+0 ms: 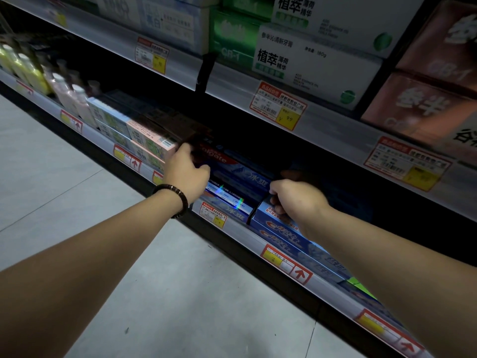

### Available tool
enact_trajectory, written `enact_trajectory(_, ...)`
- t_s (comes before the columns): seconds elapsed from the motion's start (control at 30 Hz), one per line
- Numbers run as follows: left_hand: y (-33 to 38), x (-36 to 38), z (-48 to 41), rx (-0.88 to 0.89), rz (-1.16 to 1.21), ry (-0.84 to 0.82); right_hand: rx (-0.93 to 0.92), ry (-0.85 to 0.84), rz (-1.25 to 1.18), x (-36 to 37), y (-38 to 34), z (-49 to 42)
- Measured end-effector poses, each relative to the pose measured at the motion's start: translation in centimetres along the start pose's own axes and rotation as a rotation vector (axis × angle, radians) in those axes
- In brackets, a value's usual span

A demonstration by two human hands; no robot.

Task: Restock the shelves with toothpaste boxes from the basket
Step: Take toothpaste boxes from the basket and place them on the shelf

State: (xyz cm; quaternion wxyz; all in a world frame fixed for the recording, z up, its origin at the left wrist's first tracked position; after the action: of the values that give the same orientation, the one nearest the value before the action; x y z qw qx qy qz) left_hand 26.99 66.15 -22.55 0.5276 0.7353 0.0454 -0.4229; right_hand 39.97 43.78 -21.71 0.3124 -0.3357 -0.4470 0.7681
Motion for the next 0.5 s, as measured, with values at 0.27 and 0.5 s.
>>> enact_trajectory(0.27,-0.9,-0.2,3.1,-0.04,0.069,-0.041,0.032,0.066,0.086,-1.2,0.3,2.5)
enact_trajectory(0.5,0.6,-0.9,5.2,-0.107,0.049,-0.164,-0.005,0.045,0.115,-2.2,-1.2,6.0)
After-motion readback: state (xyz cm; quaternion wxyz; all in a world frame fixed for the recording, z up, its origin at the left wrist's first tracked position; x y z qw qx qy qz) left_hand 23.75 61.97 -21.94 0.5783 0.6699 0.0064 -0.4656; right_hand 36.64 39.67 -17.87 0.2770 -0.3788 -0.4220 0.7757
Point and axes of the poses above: each hand's wrist, its own z-axis away from the middle knuckle, its own x-axis out of the palm, y = z × x, the point moved 7 cm from there along -z, towards the middle knuckle, and after that the axes turned 8 degrees about -z, right-handed, at the moved point
